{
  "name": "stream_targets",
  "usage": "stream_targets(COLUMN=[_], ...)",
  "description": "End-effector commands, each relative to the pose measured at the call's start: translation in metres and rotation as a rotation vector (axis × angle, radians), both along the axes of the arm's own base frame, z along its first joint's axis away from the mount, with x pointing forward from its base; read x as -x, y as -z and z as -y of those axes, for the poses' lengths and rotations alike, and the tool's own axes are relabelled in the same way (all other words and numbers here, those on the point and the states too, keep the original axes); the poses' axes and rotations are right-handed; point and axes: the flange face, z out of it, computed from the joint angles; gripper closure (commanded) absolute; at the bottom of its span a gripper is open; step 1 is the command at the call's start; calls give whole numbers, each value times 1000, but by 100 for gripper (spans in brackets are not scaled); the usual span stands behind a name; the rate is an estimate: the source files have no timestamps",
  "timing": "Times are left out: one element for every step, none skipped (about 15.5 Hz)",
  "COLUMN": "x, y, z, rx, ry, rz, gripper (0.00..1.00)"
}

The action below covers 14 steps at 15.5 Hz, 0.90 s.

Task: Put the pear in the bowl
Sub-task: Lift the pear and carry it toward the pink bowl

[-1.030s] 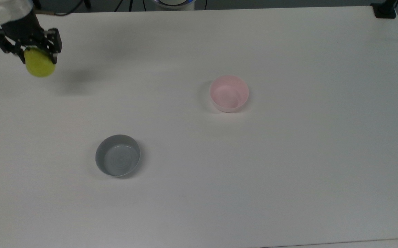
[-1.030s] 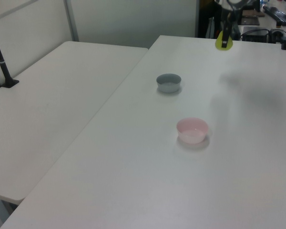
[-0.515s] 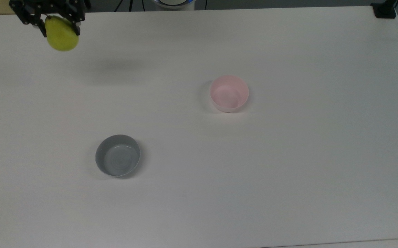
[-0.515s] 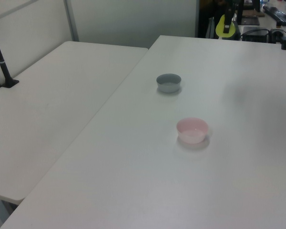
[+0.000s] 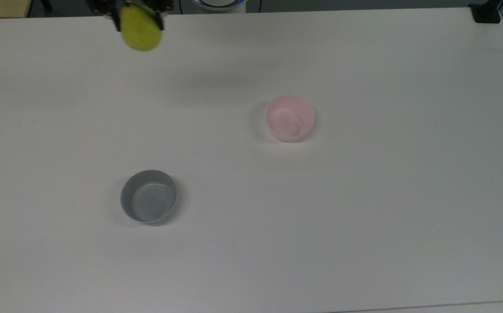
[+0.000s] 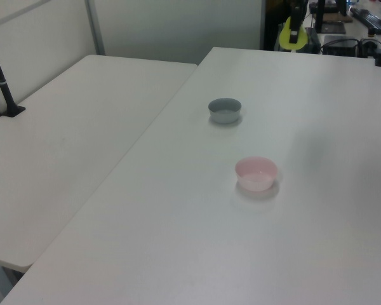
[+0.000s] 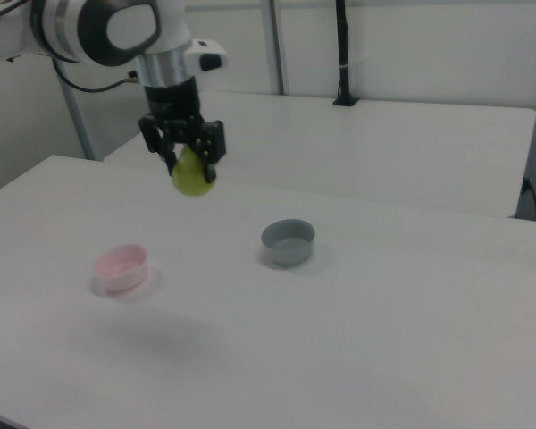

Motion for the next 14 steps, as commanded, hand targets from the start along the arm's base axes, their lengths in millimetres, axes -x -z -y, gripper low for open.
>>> stream_targets(x=[2, 2, 1, -2, -3, -3, -3, -4, -8, -10, -13, -16, -19, -21], y=[4, 12, 27, 44, 56, 68, 81, 95, 112, 123, 134, 145, 156, 168], z=[-54, -70, -84, -99, -111, -122, -132, -145, -160, -172, -179, -188, -199, -208], rx=[-9, -17, -29, -40, -41, -40, -41, -39, -36, -34, -31, -30, -31, -32], ry=[-10, -18, -28, -32, -35, -43, -56, -70, -81, -85, -88, -88, -86, -80], rz=[-23, -31, -37, -17, -12, -12, -16, -24, -35, -43, -50, -55, -54, -55], gripper=[83, 83, 83, 83, 83, 83, 83, 83, 83, 83, 83, 83, 83, 83])
